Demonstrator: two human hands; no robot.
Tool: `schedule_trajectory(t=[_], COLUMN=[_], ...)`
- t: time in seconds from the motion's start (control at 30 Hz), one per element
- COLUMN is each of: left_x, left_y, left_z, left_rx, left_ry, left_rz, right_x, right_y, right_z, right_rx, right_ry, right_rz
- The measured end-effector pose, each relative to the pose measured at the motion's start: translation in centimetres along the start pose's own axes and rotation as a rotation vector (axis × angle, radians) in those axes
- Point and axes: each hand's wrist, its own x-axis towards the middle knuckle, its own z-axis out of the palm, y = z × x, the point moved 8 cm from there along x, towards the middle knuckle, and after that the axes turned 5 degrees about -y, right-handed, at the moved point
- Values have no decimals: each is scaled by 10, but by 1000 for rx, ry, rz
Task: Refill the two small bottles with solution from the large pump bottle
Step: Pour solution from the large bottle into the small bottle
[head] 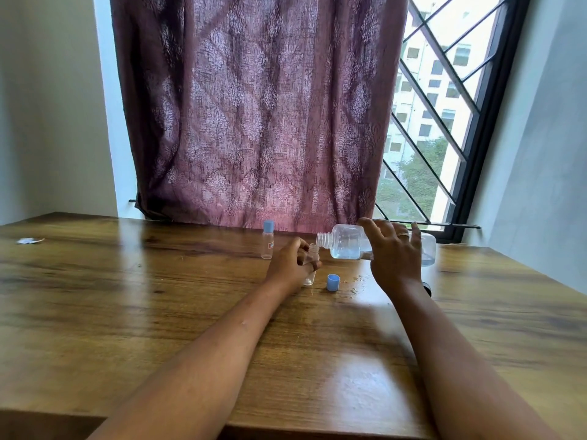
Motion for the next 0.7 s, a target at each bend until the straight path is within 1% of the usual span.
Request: schedule_trajectory(t=[0.7], left_x=[0], left_y=[1], left_z=[1], left_rx=[-13], left_ry=[-15], left_rz=[22], right_x=[-1], right_y=[-1], right_z=[-4], right_rx=[21], right_ry=[17], right_rz=[-1])
